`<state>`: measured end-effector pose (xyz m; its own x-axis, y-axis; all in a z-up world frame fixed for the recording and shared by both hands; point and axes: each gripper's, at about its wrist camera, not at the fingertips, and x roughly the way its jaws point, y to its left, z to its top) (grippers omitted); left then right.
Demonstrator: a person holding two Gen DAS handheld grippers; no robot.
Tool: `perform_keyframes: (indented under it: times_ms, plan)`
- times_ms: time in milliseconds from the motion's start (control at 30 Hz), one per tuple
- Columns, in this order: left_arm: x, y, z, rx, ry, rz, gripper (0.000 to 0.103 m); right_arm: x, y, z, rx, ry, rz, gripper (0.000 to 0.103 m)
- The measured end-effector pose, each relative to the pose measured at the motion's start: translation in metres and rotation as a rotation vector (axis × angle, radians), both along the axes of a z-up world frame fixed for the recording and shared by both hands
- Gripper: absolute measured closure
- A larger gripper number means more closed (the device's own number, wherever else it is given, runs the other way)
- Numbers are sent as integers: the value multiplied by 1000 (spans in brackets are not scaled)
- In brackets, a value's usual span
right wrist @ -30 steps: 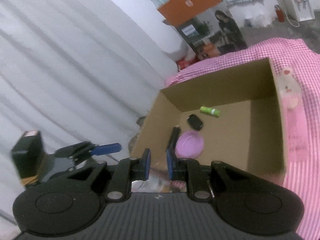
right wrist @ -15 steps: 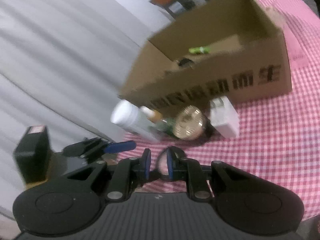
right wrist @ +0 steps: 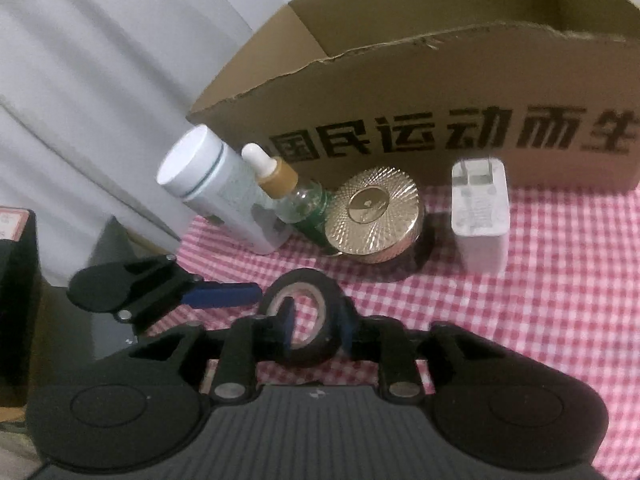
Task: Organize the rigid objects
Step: 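Return the right gripper to the table and close on the black tape roll, then carry the black tape roll into the box and open the right gripper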
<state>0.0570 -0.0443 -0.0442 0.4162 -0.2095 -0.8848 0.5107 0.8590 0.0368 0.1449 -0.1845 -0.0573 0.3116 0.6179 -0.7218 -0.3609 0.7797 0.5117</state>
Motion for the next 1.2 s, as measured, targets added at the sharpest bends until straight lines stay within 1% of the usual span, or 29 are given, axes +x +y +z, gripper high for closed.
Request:
perform_keyframes:
  times_ms: [133,233,300,400,667,1033,1133,1200]
  plan:
    - [3,1,1,-16,-1,4,32,1,9,-5,-46,-10,18,65]
    - [4,1,4,-18,-8,6,38,0,17,-7,-56,-29,39,68]
    - [6,-1,4,-13,-12,4,38,-1,20,-8,-62,-40,41,73]
    - [9,-9,2,-10,-14,-15,38,-1,21,-8,-84,-55,35,78]
    - [10,-33,0,-6,-13,-70,37,-7,-6,-1,-111,-46,-11,78]
    - [16,-42,-1,-2,-6,-62,33,-11,-13,0,-111,-35,-25,78]
    - [17,-42,-2,-7,-6,-53,33,-11,-11,0,-115,-44,-21,78]
    - [17,-42,-3,-11,-9,-48,34,-8,-10,-3,-116,-55,-15,78]
